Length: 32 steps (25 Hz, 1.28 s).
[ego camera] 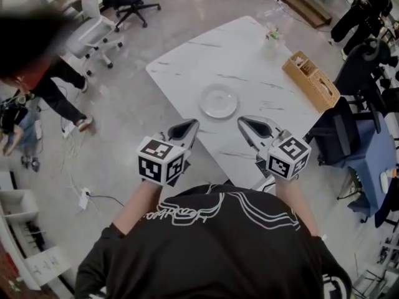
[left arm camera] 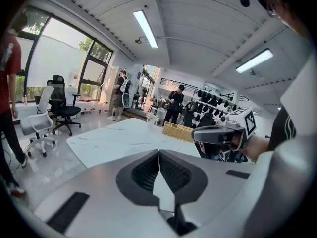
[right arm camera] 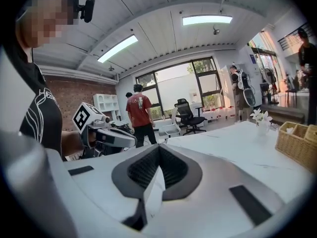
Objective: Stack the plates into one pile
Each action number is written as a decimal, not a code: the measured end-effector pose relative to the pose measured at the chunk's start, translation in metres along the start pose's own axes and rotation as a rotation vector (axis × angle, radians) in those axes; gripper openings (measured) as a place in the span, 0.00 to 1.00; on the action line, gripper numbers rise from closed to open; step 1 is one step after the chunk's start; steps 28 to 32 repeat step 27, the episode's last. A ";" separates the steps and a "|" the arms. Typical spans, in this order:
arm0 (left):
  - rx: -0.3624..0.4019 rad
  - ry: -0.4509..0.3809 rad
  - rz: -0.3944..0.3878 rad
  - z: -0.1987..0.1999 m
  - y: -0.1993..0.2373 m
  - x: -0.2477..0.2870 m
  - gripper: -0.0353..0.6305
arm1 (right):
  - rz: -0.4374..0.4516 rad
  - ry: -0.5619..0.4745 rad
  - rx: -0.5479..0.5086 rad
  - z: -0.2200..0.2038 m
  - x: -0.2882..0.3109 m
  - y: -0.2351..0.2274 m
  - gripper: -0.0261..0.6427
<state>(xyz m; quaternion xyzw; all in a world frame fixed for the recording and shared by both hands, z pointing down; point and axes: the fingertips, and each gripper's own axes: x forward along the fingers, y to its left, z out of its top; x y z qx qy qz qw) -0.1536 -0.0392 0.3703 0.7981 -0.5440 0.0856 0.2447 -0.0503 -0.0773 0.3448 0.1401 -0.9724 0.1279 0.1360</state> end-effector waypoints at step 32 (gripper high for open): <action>0.010 0.056 -0.015 -0.020 0.007 0.017 0.09 | -0.047 0.011 0.077 -0.032 0.001 -0.017 0.08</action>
